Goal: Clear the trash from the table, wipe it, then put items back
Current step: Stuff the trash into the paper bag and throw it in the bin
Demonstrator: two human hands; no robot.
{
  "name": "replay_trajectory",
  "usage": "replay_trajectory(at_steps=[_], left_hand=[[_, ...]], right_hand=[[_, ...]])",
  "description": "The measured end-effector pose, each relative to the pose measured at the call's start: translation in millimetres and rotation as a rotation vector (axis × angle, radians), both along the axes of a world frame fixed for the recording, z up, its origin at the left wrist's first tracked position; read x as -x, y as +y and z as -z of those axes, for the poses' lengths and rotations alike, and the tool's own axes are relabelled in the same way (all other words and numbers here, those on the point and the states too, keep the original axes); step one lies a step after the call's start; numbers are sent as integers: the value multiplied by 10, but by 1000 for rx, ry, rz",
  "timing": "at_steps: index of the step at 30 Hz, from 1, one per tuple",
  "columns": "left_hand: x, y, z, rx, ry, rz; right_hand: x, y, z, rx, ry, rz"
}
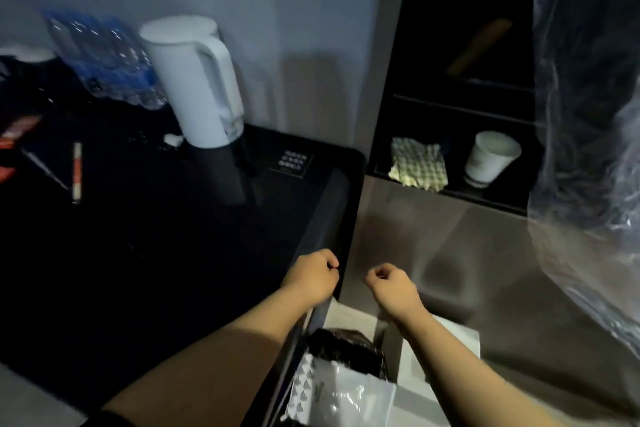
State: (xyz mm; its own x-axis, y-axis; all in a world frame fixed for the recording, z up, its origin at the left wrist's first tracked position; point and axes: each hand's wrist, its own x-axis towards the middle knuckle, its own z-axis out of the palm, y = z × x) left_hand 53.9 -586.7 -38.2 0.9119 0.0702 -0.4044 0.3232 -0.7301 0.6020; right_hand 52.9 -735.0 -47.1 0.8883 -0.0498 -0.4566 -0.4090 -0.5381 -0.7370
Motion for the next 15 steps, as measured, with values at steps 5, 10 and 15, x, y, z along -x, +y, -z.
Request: replay_trajectory(at_steps=[5, 10, 15], left_hand=[[24, 587, -410, -117, -92, -21], [229, 1328, -578, -225, -129, -50], [558, 2327, -632, -286, -128, -116]], right_hand=[[-98, 497, -437, 80, -138, -227], [-42, 1193, -602, 160, -189, -404], [81, 2133, -706, 124, -153, -569]])
